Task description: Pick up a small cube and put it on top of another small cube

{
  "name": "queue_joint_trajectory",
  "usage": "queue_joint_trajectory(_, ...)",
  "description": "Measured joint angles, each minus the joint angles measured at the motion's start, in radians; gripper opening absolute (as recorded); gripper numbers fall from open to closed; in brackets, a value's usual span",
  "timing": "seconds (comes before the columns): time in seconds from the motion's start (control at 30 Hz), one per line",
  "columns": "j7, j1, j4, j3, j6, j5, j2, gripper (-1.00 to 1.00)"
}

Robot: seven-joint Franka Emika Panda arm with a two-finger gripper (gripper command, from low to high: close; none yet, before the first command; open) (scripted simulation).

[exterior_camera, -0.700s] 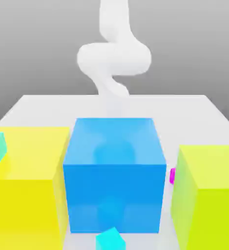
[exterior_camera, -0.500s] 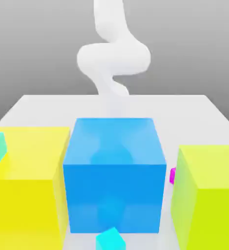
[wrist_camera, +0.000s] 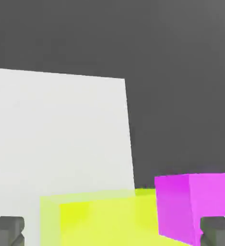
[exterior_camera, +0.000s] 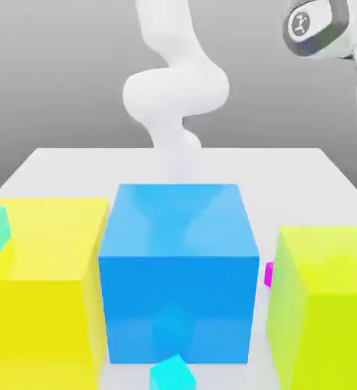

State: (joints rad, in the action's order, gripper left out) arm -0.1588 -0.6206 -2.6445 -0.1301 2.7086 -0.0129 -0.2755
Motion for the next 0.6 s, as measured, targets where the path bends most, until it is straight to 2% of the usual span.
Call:
queue_joint_trajectory(0.2, -0.265, -0.084, -0.142, 0.010, 0.095, 0.024, 0.148, 0.00)
queue_joint_trajectory(0.33, -0.375, -0.025, -0.262, 0.071, 0.148, 0.034, 0.216, 0.00)
queue_joint_trajectory(0.6, -0.363, -0.045, -0.242, 0.116, 0.381, -0.021, 0.478, 0.00)
